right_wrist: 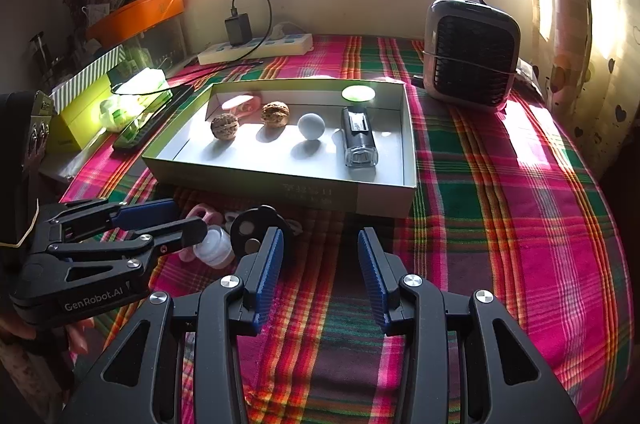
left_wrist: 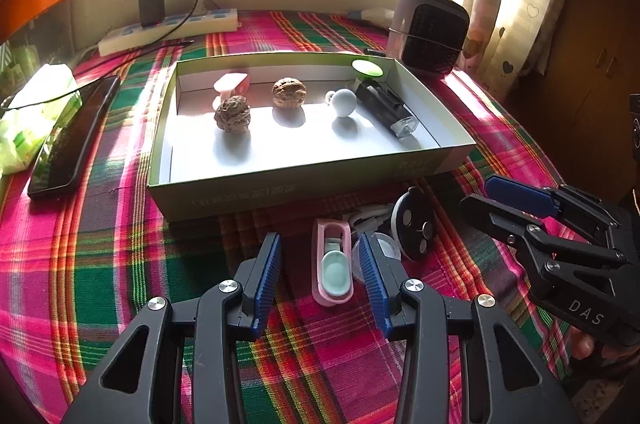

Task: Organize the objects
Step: 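Move the left gripper to the pink-framed holder while the right gripper approaches the black disc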

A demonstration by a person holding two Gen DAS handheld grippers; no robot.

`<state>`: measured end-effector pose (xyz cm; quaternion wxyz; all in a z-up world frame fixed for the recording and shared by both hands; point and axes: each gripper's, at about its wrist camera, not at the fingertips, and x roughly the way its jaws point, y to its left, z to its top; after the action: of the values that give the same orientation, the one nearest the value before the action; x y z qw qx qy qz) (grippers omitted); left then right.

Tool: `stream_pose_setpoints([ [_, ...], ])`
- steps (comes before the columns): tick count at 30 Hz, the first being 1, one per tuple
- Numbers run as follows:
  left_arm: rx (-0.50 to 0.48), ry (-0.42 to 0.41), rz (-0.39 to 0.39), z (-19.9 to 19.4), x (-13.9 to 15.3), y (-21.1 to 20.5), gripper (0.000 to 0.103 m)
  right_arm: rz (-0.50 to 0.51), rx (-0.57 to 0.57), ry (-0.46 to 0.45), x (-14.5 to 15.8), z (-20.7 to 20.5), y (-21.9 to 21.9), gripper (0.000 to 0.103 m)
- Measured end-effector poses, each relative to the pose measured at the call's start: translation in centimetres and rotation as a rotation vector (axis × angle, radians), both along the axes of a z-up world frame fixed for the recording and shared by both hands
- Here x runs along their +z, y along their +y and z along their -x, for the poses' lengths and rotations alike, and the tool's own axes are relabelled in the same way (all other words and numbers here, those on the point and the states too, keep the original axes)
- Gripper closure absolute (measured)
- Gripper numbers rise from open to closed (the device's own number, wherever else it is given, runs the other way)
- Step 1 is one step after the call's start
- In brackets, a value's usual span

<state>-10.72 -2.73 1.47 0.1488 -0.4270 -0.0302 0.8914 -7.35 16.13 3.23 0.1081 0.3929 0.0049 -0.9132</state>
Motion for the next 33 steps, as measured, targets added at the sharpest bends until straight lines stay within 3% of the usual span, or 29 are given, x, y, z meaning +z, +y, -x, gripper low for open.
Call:
stream_pose_setpoints([
  [23, 0.007, -0.045, 0.03, 1.1, -0.6, -0.5, 0.064, -0.007, 0.018, -0.011, -0.1, 0.4, -0.5, 0.062],
  [30, 0.025, -0.039, 0.028, 1.3, -0.5, -1.0, 0.064, 0.027, 0.082, -0.004, -0.1, 0.1, -1.4, 0.062],
  [33, 0.035, -0.03, 0.031, 1.2, -0.4, -1.3, 0.063, 0.02, 0.108, -0.008, -0.3, 0.0, -2.1, 0.056],
])
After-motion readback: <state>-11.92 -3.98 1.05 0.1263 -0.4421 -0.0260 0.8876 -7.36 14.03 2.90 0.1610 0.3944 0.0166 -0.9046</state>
